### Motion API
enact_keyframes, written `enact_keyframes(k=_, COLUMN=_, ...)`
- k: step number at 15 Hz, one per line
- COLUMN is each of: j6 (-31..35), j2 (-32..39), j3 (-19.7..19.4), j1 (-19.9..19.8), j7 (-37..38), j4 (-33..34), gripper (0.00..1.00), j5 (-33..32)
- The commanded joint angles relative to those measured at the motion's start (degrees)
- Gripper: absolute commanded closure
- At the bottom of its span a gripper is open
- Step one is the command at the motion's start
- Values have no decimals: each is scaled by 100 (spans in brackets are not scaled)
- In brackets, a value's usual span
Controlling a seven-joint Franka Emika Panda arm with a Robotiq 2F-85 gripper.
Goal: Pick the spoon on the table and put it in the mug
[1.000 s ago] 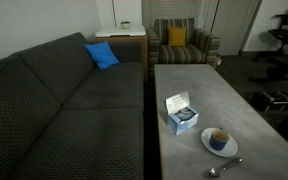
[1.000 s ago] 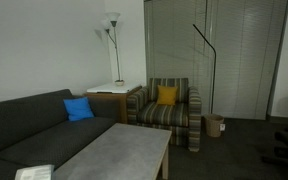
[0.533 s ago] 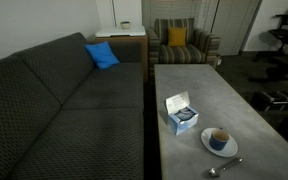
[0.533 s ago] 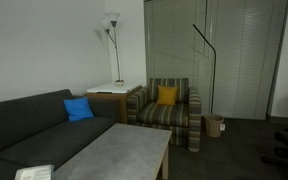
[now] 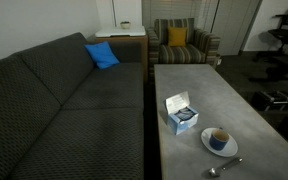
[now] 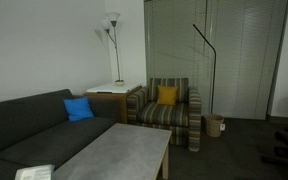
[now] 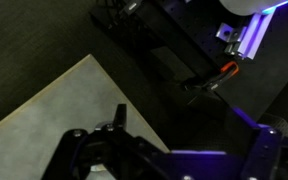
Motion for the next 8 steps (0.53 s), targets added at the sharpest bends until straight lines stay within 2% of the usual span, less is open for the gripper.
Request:
enact_keyframes(k=1, j6=823, j2=1093, j3=354, j1=200, j7=-300, j4=522, gripper=0, j5=-122)
enact_keyframes(k=2, j6=494, j2=378, j3=331, j1=44, j7=-111, j4=122, gripper=0, j5=-40)
enact_keyframes(k=6, j6=781, j2=1045, j3=514, j1=107, j7=-155, j4=453, gripper=0, j5=-44)
enact_keyframes(k=8, j6=950, j2=1068, j3=662, j1=74, j7=159, j4=451, gripper=0, j5=-514)
